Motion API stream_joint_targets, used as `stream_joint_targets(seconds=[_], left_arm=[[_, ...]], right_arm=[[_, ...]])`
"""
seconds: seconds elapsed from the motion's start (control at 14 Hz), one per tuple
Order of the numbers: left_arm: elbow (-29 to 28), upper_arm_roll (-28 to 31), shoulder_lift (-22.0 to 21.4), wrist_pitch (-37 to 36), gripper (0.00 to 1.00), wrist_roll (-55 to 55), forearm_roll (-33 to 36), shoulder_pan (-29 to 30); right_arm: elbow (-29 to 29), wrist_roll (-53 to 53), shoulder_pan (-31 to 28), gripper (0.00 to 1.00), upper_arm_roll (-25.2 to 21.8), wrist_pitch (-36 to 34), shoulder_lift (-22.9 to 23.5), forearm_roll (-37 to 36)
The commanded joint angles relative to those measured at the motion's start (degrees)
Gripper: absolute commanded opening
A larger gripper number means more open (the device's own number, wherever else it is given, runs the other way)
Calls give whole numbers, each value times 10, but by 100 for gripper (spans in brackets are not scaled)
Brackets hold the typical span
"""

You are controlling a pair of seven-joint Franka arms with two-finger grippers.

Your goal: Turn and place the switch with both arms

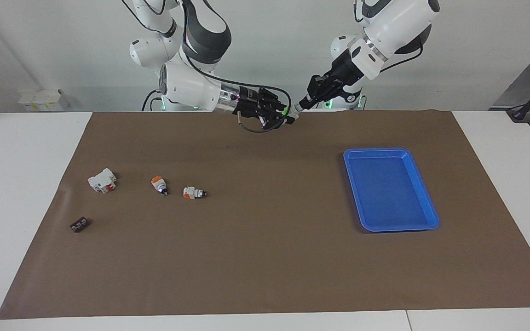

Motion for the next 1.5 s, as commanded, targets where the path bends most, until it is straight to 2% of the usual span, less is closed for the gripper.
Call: stream_joint_targets(seconds=[0.0,0.29,0.93,1.43], left_arm=[[-16,1,-17,-28,0,101,1,-4],[-14,1,-16,-40,0,253,40,-4],[-6,1,-17,-70,0,517,53,-3],[6,-3,-16,-72,0,595,105,-6]], right_arm=[[3,16,1,0,-1,25,-8,6],[3,17,0,0,-1,25,-8,6],[4,27,0,0,-1,24,-9,5],[4,36,0,0,-1,24,-12,5]])
